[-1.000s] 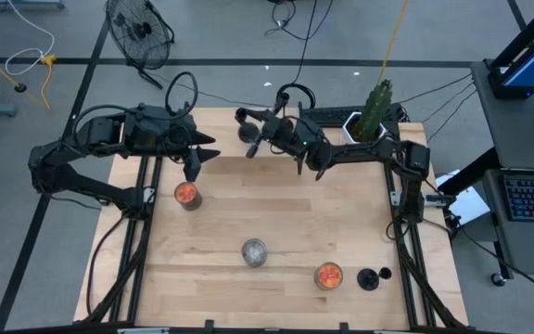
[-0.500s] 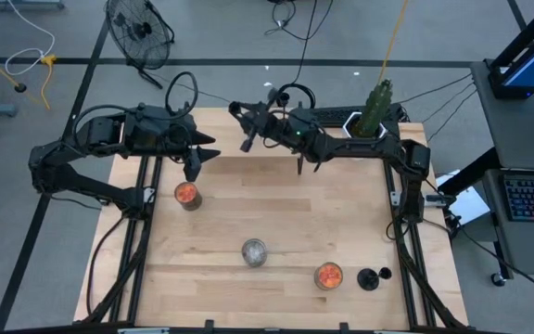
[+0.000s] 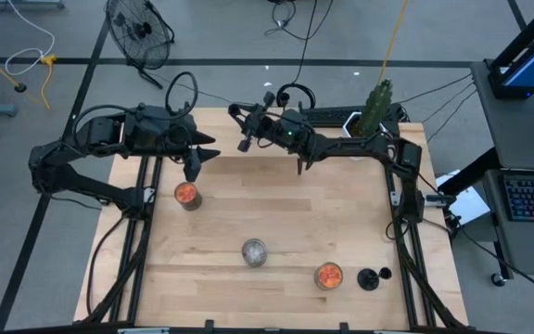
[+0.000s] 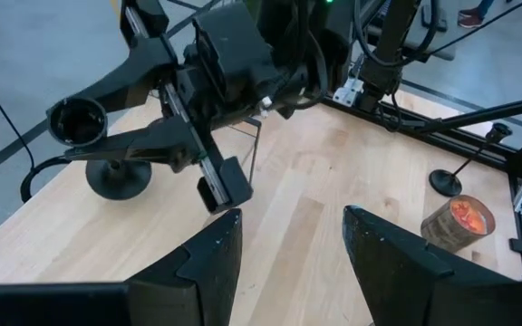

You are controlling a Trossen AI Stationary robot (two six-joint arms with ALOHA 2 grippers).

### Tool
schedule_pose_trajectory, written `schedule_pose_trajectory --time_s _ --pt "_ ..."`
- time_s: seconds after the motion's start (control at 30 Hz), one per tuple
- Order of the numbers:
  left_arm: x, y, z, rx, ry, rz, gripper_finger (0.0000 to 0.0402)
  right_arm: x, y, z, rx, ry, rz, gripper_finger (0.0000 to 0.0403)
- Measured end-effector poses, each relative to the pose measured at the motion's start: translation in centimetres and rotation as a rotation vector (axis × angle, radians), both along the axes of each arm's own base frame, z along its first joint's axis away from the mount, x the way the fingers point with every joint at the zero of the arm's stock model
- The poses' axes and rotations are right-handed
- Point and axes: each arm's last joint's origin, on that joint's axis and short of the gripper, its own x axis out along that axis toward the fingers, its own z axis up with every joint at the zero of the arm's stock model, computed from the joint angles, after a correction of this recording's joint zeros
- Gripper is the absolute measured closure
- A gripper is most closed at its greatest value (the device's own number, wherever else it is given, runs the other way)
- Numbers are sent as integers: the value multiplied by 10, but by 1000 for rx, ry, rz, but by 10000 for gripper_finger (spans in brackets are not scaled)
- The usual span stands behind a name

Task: Pick & Place candle stick holders
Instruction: Put the left black candle holder on the shelf

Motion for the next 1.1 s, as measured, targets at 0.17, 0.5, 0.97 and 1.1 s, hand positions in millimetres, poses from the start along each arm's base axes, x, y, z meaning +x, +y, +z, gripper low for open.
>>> schedule_pose_trajectory --time_s 0.17,0.5,0.97,1.1 --pt "0 0 0 13 4 -8 201 0 -2 -4 12 34 -26 297" --pt "0 0 0 18 6 -11 201 -3 -13 -7 49 54 -45 294" --pt "0 0 0 17 6 -10 201 -5 -20 -10 84 70 -56 281" --pt "0 0 0 17 5 -10 201 -6 -22 -12 91 92 -67 276"
